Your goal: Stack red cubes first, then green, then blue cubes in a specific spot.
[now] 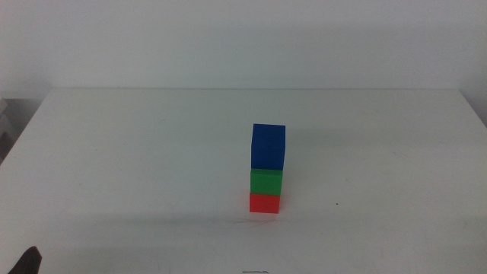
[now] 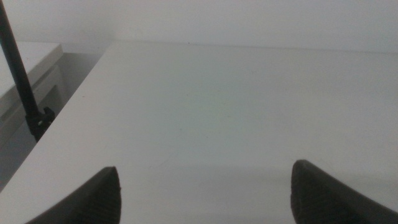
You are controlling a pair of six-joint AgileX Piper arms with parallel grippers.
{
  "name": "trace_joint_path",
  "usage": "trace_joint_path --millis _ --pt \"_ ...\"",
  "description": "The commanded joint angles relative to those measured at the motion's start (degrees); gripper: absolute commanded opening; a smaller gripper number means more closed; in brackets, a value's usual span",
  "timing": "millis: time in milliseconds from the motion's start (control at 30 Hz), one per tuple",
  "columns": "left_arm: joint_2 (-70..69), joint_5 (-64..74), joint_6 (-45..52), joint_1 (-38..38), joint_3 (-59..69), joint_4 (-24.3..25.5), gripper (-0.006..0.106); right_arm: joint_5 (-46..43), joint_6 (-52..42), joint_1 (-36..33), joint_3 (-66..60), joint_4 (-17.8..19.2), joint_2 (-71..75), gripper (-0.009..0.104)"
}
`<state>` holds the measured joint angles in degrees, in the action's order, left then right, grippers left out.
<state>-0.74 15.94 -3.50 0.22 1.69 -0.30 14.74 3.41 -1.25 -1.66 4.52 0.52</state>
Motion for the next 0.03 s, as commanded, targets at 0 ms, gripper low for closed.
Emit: trace_joint_path --millis 0 --pt "-1.2 -4.5 -0.7 -0.1 -0.3 -0.4 0.094 -4.1 -0.6 0.4 1.1 0.7 0.7 0.089"
